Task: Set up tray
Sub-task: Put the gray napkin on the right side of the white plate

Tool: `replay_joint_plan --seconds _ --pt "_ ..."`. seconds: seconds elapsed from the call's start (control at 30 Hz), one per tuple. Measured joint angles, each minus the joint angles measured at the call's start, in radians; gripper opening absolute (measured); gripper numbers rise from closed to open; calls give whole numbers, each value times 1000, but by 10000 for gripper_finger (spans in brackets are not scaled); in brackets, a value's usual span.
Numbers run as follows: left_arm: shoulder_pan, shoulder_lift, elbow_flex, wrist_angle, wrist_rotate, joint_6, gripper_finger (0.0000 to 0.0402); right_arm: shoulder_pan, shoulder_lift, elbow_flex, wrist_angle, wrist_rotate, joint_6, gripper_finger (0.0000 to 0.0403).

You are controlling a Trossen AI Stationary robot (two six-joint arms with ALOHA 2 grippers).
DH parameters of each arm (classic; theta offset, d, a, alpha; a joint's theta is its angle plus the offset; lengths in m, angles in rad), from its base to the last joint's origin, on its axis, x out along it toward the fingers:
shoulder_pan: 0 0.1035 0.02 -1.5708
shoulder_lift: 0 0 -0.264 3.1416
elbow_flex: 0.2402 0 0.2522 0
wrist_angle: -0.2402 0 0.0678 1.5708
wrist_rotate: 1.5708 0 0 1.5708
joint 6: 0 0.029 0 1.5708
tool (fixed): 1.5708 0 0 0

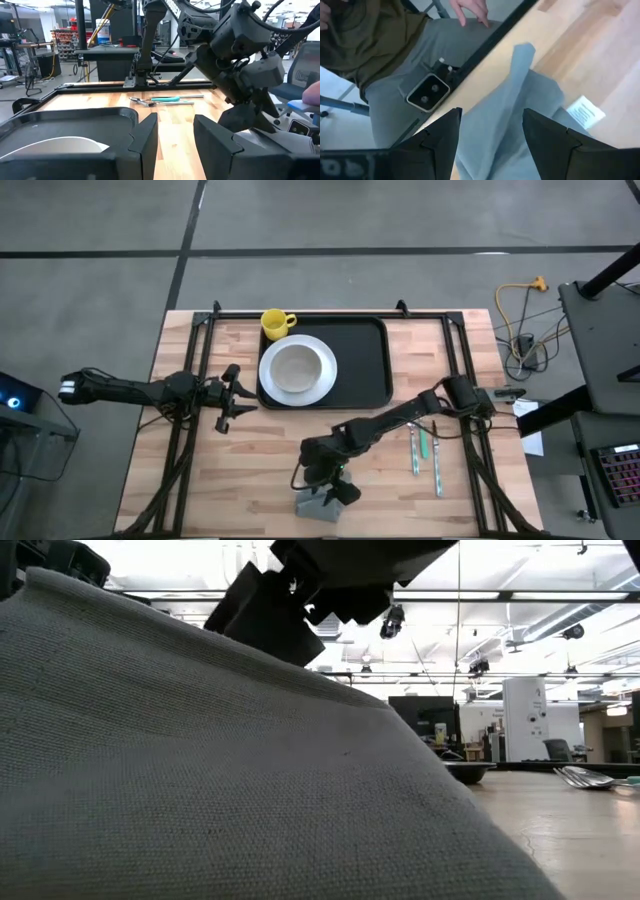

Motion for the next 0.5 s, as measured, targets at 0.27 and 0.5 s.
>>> replay_joint_plan --seconds 0.27,0.5 --pt "0 0 0 0 0 0 108 5 50 10 43 13 35 203" --pt "0 3 0 0 0 0 108 6 104 96 -4 11 66 202"
